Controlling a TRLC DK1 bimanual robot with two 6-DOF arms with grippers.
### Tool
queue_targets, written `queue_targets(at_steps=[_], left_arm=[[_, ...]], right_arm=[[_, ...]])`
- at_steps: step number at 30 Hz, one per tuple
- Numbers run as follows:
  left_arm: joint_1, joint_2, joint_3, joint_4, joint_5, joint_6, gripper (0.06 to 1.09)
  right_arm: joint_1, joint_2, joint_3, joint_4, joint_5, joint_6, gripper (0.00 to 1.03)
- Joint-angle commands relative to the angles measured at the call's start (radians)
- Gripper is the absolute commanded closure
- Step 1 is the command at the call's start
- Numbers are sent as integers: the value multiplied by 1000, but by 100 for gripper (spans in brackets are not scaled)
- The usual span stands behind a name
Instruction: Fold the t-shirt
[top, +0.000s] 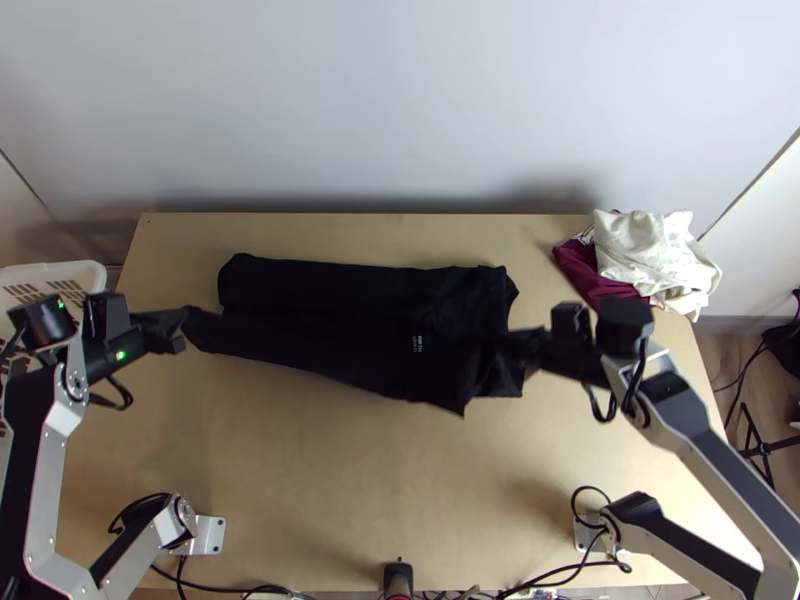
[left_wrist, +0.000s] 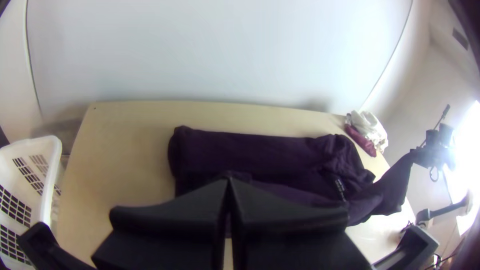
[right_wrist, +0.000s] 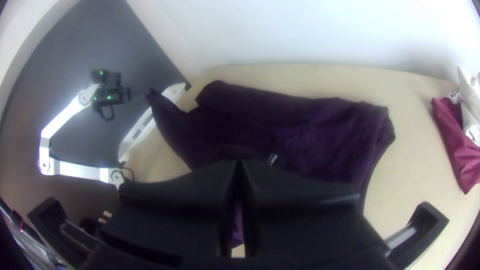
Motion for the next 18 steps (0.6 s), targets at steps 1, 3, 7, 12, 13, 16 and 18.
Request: queue_targets(at_steps=[1,3,7,12,13,16,18], left_arm=[[-76,99,61,125,-51,-104,104],[-101,131,75,147,-70,-112,104],[-133,237,124,207,-106,-143,104],[-151,404,224,260,-140,-192,104],[-156,434,244,268,-149,-197,104],[-168,524,287,308,-165,-212,104],[-179,581,316,319,-180,-220,104]], right_arm=[[-114,109,88,80,3,23,100],[-121,135,91,106,7,23,100],[-138,204,115,150,23,25,100],[-169,309,157,204,34,25,100],[-173,333,164,226,45,25,100],[-187,401,184,275,53,25,100],[-190,453,206,291,54,25,100]])
